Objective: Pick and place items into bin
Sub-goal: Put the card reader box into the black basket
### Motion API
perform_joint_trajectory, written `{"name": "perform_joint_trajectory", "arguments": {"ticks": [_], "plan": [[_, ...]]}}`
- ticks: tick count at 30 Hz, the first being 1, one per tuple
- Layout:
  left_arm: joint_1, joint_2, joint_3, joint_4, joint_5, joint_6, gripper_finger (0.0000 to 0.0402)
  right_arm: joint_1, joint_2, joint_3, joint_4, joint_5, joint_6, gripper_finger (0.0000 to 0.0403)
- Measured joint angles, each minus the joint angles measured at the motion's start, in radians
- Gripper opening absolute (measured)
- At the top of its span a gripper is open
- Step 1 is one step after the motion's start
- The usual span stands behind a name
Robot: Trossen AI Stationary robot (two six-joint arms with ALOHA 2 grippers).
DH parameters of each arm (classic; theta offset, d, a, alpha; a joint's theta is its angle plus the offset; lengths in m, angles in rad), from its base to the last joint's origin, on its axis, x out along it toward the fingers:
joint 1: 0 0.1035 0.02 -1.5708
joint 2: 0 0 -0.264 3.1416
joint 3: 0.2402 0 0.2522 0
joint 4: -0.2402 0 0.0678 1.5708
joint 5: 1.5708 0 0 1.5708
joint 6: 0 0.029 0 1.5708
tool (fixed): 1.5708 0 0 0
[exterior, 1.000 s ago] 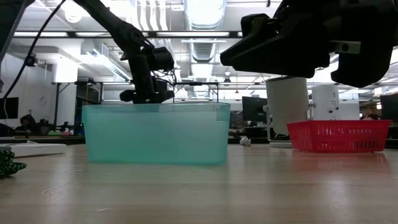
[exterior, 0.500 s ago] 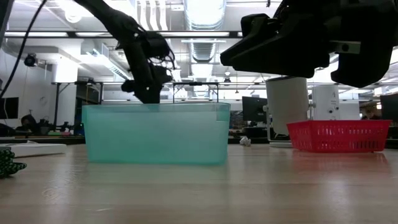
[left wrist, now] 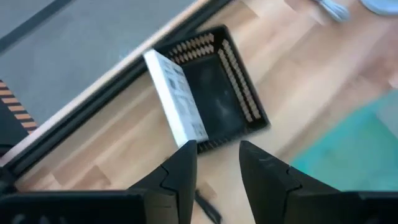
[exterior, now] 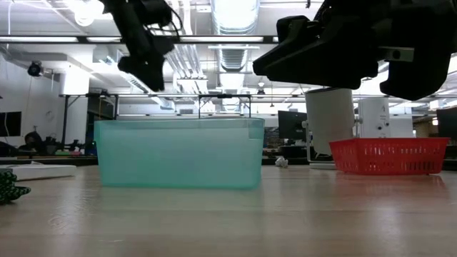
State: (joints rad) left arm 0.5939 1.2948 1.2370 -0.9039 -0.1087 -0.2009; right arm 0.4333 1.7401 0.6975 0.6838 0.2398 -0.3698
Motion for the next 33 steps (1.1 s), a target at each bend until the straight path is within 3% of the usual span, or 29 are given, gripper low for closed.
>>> {"name": "perform_joint_trajectory", "arguments": {"ticks": [9,17,23,33], "plan": [[-0.198,-0.107,-0.006,-0.187,0.004,0.002,0.0103,0.000,0.000,0.000,0.000,0.000,0.000,0.0121],[-0.454,-0.095,-0.014,-0.317,0.004,0.006,0.0103,0.000,0.000,0.000,0.000,0.000,0.000,0.0115],[-0.627,-0.065,-0.090,-0.318,0.013,-0.003,0.0103,0.000,0.000,0.000,0.000,0.000,0.001,0.0115],[-0.818,-0.007,-0.221,-0.356,0.080,-0.217,0.0101,0.000,0.000,0.000,0.000,-0.001,0.003,0.0113]]}}
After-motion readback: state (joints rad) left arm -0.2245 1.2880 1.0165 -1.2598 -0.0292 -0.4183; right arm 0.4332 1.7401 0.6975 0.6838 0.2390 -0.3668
